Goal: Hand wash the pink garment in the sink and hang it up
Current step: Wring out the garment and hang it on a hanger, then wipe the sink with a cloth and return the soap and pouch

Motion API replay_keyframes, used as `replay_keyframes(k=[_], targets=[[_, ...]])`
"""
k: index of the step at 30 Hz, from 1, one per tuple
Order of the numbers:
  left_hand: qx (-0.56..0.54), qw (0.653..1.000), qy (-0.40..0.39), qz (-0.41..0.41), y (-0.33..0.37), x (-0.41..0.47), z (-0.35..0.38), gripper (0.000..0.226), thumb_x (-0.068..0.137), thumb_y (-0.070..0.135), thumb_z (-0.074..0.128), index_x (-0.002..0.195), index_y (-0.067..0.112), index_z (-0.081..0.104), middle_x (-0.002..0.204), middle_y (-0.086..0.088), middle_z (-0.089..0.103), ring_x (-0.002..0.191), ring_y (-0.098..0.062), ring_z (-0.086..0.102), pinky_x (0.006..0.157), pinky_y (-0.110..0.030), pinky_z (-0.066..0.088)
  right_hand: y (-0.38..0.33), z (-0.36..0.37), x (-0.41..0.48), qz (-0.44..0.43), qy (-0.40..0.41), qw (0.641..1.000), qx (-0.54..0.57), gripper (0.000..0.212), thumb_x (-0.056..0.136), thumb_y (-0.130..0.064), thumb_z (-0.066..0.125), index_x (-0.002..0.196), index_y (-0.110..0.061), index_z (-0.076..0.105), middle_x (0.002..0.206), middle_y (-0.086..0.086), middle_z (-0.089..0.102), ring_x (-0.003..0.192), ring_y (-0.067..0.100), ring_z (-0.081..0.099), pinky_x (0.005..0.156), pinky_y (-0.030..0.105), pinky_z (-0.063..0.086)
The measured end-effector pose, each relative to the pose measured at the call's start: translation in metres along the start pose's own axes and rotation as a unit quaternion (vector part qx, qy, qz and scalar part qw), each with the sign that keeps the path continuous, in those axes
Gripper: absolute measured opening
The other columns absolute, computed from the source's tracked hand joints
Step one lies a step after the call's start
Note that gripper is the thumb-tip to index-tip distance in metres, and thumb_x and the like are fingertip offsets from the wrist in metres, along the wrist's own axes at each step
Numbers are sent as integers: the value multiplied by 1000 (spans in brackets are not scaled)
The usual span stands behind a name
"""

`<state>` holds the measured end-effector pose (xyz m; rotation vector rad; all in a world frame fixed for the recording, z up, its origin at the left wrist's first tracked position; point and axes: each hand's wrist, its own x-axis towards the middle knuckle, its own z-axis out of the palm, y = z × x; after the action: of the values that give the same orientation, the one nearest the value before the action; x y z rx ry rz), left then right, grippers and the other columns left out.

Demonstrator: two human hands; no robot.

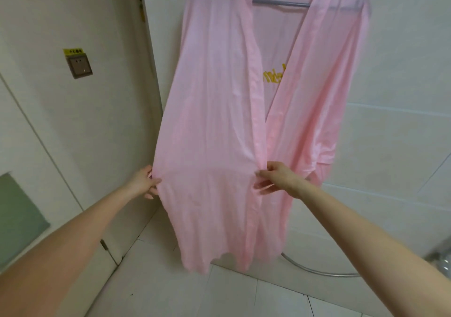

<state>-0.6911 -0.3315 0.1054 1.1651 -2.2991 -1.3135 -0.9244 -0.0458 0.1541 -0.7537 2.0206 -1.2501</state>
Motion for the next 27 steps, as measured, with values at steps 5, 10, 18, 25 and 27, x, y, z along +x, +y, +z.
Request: replay_keyframes(k=[5,10,18,25,27], targets=[[-50,992,-115,-35,-4,-4,-4,37,95,3,52,130,-2,41,114,-27,61,63,-20,71,61,-30,60,-4,3,-9,49,-181,981,-57,19,89,-14,67,77,-6,54,80,18,72,78,25,72,77,32,59],[12,995,-87,-45,-4,-1,-14,29,91,-2,57,119,-6,54,89,-20,66,56,-16,67,55,-23,58,-8,4,1,24,-71,991,-111,24,90,-4,62,69,-7,50,66,15,69,62,21,70,75,39,59],[108,987,89,-84,1,10,4,39,90,12,60,120,-5,44,95,-23,61,66,-30,60,46,-30,48,9,7,9,24,62,995,-79,13,91,-7,57,104,-9,59,99,17,65,71,29,67,68,44,60],[93,988,120,43,46,22,50,24,89,6,60,111,-4,57,114,-21,62,105,-31,58,84,-29,42,7,-6,13,-26,148,986,-78,26,88,-3,49,111,-11,59,102,10,63,72,27,68,63,40,59],[65,985,134,90,58,19,61,19,87,5,61,105,-2,60,110,-19,62,100,-32,60,86,-33,45,1,-5,14,-48,151,985,-74,22,88,-1,50,98,-13,65,95,6,66,65,23,68,62,36,59]])
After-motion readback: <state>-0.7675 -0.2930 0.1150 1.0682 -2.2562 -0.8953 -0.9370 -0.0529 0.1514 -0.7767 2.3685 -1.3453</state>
